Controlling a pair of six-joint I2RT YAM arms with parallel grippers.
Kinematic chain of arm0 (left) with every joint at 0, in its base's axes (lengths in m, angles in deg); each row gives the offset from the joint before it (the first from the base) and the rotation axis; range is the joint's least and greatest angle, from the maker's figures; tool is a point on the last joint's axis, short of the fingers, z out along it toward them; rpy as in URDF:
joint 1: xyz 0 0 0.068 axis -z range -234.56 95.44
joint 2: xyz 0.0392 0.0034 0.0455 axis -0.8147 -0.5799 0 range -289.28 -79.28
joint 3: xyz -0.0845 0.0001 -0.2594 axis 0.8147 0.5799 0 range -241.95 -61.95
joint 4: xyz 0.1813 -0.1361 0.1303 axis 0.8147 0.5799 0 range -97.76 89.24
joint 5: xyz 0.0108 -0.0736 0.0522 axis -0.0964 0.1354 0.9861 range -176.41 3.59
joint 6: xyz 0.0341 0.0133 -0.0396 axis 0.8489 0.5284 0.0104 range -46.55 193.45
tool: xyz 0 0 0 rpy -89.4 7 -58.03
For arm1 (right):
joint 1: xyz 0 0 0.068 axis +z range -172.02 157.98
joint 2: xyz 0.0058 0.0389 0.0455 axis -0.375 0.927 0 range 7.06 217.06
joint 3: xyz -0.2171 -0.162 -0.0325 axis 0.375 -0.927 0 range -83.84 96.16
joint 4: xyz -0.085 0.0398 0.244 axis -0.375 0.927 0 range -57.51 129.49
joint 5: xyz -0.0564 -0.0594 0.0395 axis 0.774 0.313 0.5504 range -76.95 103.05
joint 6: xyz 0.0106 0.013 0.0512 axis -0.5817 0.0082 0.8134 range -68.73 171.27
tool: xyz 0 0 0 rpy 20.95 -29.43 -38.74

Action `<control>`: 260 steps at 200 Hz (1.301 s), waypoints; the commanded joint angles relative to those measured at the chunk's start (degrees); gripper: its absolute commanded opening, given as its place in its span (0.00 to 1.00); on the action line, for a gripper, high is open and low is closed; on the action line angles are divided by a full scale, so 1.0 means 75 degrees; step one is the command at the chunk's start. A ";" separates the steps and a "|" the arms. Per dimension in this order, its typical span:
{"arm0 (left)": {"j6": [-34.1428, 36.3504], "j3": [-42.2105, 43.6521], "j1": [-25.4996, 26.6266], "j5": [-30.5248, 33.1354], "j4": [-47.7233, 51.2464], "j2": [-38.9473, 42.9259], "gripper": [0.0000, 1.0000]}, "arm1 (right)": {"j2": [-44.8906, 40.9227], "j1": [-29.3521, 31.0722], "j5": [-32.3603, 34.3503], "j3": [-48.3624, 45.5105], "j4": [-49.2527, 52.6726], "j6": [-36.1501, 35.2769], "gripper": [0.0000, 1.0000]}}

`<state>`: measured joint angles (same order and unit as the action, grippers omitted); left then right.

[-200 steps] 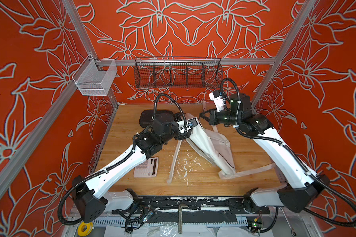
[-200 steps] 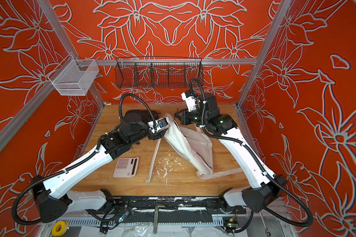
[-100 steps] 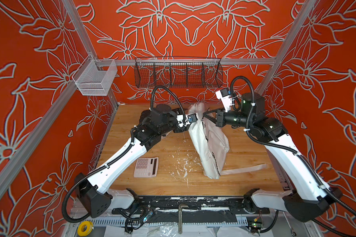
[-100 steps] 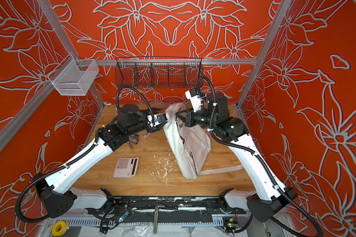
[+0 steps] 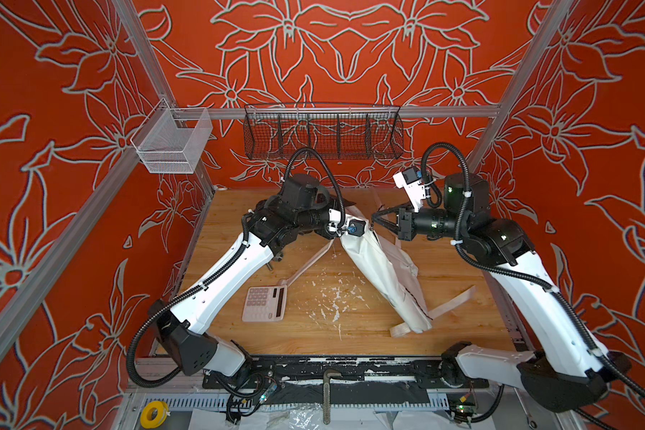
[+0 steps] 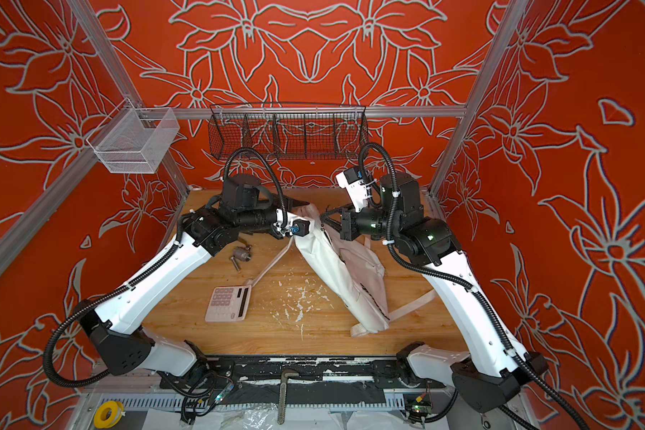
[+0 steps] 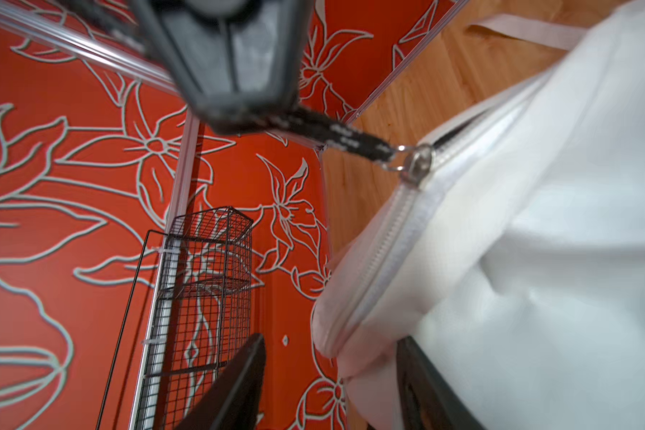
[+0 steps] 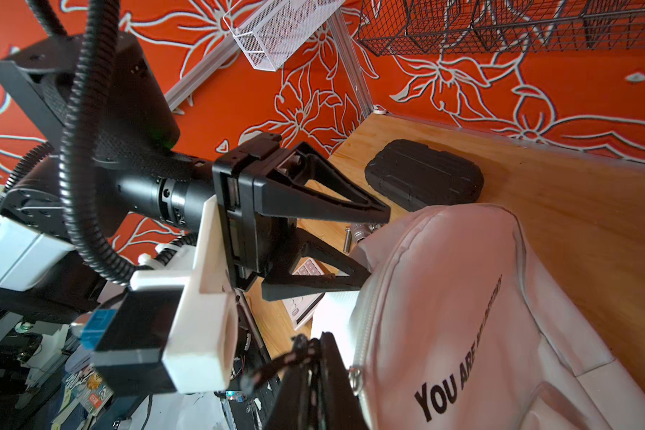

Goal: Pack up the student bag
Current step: 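Lift the backpack upright with both grippers, left holding the zipper pull, then lower the white backpack flat onto the table with both grippers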

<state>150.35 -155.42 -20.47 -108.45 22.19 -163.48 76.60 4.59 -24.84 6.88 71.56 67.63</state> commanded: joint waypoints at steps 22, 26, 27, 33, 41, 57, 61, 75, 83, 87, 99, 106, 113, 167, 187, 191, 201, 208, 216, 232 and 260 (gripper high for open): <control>-0.0181 0.0101 0.0173 -0.1130 0.1390 -0.0245 0.57 | -0.0333 0.0014 -0.0386 -0.0072 -0.0230 -0.0226 0.00; -0.0215 0.0149 0.0189 -0.1114 0.1401 -0.0277 0.58 | -0.0330 0.0014 -0.0425 -0.0081 -0.0229 -0.0233 0.00; -0.0219 0.0165 0.0189 -0.1109 0.1393 -0.0291 0.58 | -0.0330 0.0014 -0.0435 -0.0082 -0.0229 -0.0229 0.00; -0.0263 0.0275 0.0220 -0.1079 0.1316 -0.0321 0.58 | -0.0328 0.0014 -0.0496 -0.0114 -0.0220 -0.0224 0.00; -0.0335 0.0426 0.0253 -0.1036 0.1146 -0.0367 0.58 | -0.0331 0.0014 -0.0575 -0.0178 -0.0229 -0.0214 0.00; -0.0543 0.0649 0.0301 -0.0844 0.0761 -0.0523 0.58 | -0.0415 0.0014 -0.0750 -0.0460 -0.0308 -0.0112 0.00; -0.0581 0.0705 0.0305 -0.0835 0.0647 -0.0557 0.58 | -0.0449 0.0014 -0.0775 -0.0562 -0.0355 -0.0072 0.00; -0.0619 0.0867 0.0327 -0.0855 0.0368 -0.0629 0.54 | -0.0633 0.0014 -0.0774 -0.0928 -0.0502 0.0075 0.00; -0.0705 0.0904 0.0350 -0.0932 0.0243 -0.0653 0.49 | -0.0745 0.0014 -0.0689 -0.1124 -0.0532 0.0136 0.00; -0.0741 0.0923 0.0361 -0.0950 0.0201 -0.0664 0.48 | -0.0805 0.0014 -0.0649 -0.1228 -0.0555 0.0175 0.00; -0.0879 0.1046 0.0432 -0.0960 -0.0028 -0.0679 0.47 | -0.0978 0.0014 -0.0585 -0.1548 -0.0647 0.0306 0.00; -0.1014 0.1156 0.0479 -0.0920 -0.0229 -0.0661 0.47 | -0.1057 0.0014 -0.0605 -0.1754 -0.0713 0.0413 0.00; -0.1117 0.1273 0.0529 -0.0955 -0.0411 -0.0656 0.47 | -0.1112 0.0014 -0.0652 -0.1946 -0.0765 0.0526 0.00; -0.1364 0.2991 0.1237 -0.0444 -0.2244 -0.0586 0.23 | -0.1584 0.0014 -0.0607 -0.3171 -0.2022 0.1436 0.00; -0.1688 0.3356 0.1246 -0.0225 -0.3056 -0.0505 0.00 | -0.1636 0.0014 -0.0579 -0.3295 -0.1946 0.1534 0.00; -0.1749 0.3396 0.1247 -0.0154 -0.3166 -0.0482 0.00 | -0.1678 0.0014 -0.0544 -0.3327 -0.1951 0.1583 0.00; -0.1894 0.3450 0.1250 0.0037 -0.3343 -0.0440 0.00 | -0.1787 0.0014 -0.0386 -0.3512 -0.1965 0.1745 0.00; -0.1978 0.3479 0.1247 0.0155 -0.3379 -0.0412 0.00 | -0.1900 0.0014 -0.0195 -0.3647 -0.1941 0.1885 0.00; -0.2182 0.3535 0.1246 0.0374 -0.3478 -0.0363 0.00 | -0.2025 0.0014 0.0125 -0.3856 -0.1832 0.2066 0.00; -0.2765 0.3798 0.1204 0.0885 -0.3800 -0.0242 0.00 | -0.2399 0.0003 0.1249 -0.4335 -0.1313 0.2516 0.00; -0.3415 0.4581 0.0918 0.1083 -0.4281 0.0028 0.00 | -0.3387 -0.0020 0.3138 -0.5631 -0.0774 0.3714 0.00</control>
<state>131.55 -124.82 -11.53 -104.49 -4.67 -165.82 56.36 4.35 -14.37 -29.06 62.51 85.95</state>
